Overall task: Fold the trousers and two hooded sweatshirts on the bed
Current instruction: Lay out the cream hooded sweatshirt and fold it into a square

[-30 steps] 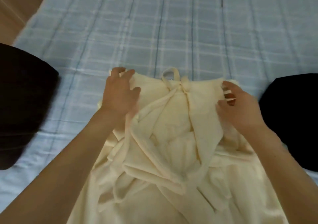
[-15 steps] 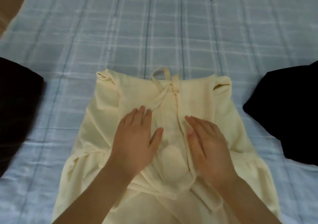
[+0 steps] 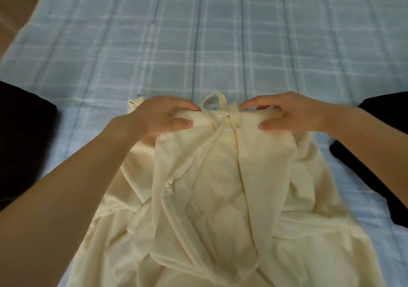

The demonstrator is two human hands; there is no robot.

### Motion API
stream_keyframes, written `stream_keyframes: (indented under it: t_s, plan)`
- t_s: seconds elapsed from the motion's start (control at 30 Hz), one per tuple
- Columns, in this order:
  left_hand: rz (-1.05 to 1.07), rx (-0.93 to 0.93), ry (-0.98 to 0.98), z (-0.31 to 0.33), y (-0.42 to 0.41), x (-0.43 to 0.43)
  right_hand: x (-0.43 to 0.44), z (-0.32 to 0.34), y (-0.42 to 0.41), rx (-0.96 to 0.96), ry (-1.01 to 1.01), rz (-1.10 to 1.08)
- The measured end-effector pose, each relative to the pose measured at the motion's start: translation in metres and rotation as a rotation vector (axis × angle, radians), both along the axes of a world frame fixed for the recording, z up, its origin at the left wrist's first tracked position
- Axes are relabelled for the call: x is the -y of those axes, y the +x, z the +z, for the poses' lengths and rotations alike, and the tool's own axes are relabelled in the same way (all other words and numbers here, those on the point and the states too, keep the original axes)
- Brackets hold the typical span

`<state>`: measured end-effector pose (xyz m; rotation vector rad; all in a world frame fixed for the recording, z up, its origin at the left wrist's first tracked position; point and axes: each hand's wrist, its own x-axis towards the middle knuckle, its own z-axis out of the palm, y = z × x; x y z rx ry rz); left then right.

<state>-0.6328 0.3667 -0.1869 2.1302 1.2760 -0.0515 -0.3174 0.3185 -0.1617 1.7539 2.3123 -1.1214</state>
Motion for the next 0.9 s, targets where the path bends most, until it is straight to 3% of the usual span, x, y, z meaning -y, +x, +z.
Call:
stream_keyframes:
  t_s: [0.27,0.53,0.9]
  plan:
    - [0.145,0.193,-0.098,0.070,-0.018,0.030,0.048,0.064,0.007,-0.267,-0.103,-0.181]
    - [0.158,0.238,-0.228,0.140,-0.037,0.126,0.149,0.112,-0.005,-0.464,-0.193,-0.352]
    - [0.242,0.303,-0.451,0.108,-0.070,0.241,0.273,0.076,-0.028,-0.560,-0.243,-0.466]
